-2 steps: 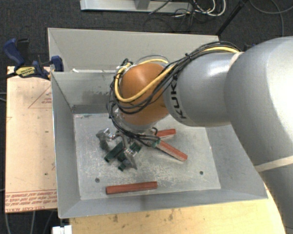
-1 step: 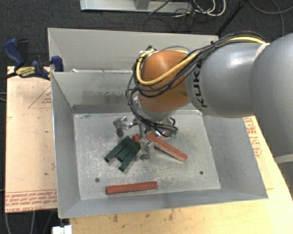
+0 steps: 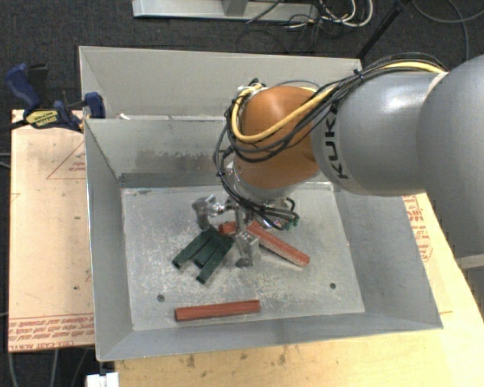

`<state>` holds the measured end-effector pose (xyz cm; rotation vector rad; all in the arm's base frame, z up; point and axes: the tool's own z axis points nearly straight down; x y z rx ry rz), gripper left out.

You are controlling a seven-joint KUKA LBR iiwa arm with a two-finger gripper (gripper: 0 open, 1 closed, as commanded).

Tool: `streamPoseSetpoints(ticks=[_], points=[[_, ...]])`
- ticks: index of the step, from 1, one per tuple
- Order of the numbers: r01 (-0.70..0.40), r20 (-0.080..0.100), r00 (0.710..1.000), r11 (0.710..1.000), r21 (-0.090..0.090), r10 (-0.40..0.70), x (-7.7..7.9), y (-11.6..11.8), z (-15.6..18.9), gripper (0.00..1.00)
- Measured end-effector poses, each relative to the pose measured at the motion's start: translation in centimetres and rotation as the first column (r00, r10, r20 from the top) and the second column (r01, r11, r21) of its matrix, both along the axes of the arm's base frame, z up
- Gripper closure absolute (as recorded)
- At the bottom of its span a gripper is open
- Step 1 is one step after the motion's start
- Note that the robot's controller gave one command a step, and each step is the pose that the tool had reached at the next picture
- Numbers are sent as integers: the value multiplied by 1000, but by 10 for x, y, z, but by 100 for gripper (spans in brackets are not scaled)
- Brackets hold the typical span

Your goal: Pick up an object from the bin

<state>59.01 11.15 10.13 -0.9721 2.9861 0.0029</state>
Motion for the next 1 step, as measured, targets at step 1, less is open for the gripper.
streamPoseSetpoints(ticks=[1], points=[[8, 2, 1000, 1000, 2, -8, 4, 3, -32, 0]])
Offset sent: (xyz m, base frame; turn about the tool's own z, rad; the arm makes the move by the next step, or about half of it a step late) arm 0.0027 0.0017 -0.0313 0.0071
